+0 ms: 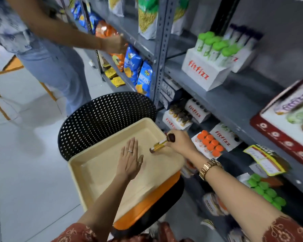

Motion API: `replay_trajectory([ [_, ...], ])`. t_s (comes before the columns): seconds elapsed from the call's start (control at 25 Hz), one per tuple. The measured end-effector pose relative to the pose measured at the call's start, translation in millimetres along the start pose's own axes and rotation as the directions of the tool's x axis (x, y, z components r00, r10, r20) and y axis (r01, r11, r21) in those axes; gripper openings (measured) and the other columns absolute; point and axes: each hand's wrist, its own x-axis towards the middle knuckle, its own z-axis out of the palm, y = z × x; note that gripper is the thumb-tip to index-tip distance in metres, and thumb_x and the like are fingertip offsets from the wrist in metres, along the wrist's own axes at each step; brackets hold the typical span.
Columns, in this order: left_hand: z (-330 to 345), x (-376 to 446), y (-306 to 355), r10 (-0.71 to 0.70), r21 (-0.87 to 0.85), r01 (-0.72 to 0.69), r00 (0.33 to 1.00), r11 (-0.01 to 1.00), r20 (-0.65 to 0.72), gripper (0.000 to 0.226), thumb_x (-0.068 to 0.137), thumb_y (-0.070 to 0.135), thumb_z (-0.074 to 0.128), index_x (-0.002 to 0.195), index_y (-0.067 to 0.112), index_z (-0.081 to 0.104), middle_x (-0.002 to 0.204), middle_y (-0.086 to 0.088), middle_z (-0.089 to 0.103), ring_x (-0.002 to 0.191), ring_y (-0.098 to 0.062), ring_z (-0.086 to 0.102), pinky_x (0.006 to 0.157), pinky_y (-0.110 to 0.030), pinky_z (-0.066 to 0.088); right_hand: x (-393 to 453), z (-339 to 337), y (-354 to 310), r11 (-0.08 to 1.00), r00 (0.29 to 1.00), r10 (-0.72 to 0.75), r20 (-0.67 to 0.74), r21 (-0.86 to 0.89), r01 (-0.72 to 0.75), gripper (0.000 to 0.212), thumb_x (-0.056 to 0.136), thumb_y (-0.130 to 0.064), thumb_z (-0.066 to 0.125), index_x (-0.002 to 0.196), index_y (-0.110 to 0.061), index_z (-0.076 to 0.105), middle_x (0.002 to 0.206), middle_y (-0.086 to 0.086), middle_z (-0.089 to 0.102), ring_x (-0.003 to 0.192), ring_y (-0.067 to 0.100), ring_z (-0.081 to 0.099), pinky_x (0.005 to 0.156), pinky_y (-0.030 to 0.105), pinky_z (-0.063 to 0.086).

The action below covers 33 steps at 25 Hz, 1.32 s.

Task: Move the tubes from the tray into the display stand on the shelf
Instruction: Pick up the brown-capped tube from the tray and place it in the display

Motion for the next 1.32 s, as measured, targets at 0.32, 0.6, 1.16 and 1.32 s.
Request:
replay_trajectory([
  [0.32, -52, 16, 131, 0.384, 0.002, -0.393, 0.897, 0.919, -0.221, 0.053, 0.095, 0.02, 0.041, 0.141, -0.001, 0.024, 0.151, -0.018, 0.025, 0.14, -0.033, 0.024, 0.114, -0.048, 0.02, -77, -148, 18, 0.996, 0.962, -0.083, -0.26, 0.005, 0.087, 0.026, 0.068, -0.01, 0.074, 0.093, -0.015, 0.068, 0.091, 0.003, 0.069, 0.084, 0.02, 0.063, 0.071, 0.026, 0.046],
  [0.6, -56, -3, 266, 0.624, -0.038, -0.649, 0.744, 0.76, -0.238, 0.048, 0.085, 0.016, 0.058, 0.129, -0.001, 0.048, 0.134, -0.019, 0.052, 0.122, -0.036, 0.051, 0.095, -0.054, 0.045, -175, -252, 59, 0.999, 0.826, 0.042, -0.563, 0.043, -0.022, 0.028, 0.067, -0.011, 0.076, 0.094, -0.015, 0.07, 0.082, 0.001, 0.067, 0.076, 0.017, 0.059, 0.068, 0.028, 0.045],
  [1.16, 16, -35, 438, 0.902, -0.036, -0.901, 0.43, 0.432, 0.045, 0.053, 0.1, 0.031, 0.025, 0.146, 0.011, 0.01, 0.157, -0.007, 0.012, 0.145, -0.021, 0.008, 0.118, -0.036, 0.004, -299, -337, 138, 0.942, 0.522, 0.332, -0.786, 0.249, -0.224, 0.027, 0.065, -0.009, 0.076, 0.089, -0.02, 0.071, 0.072, -0.009, 0.068, 0.062, -0.004, 0.058, 0.059, 0.016, 0.046],
  [1.32, 37, -34, 465, 0.906, -0.019, -0.907, 0.418, 0.421, 0.07, 0.055, 0.1, 0.038, 0.016, 0.146, 0.012, 0.004, 0.158, -0.005, 0.005, 0.145, -0.019, 0.001, 0.117, -0.032, -0.004, -312, -347, 153, 0.929, 0.469, 0.363, -0.805, 0.271, -0.253, 0.023, 0.067, -0.01, 0.075, 0.086, -0.023, 0.07, 0.076, -0.008, 0.067, 0.071, 0.009, 0.062, 0.065, 0.026, 0.051],
])
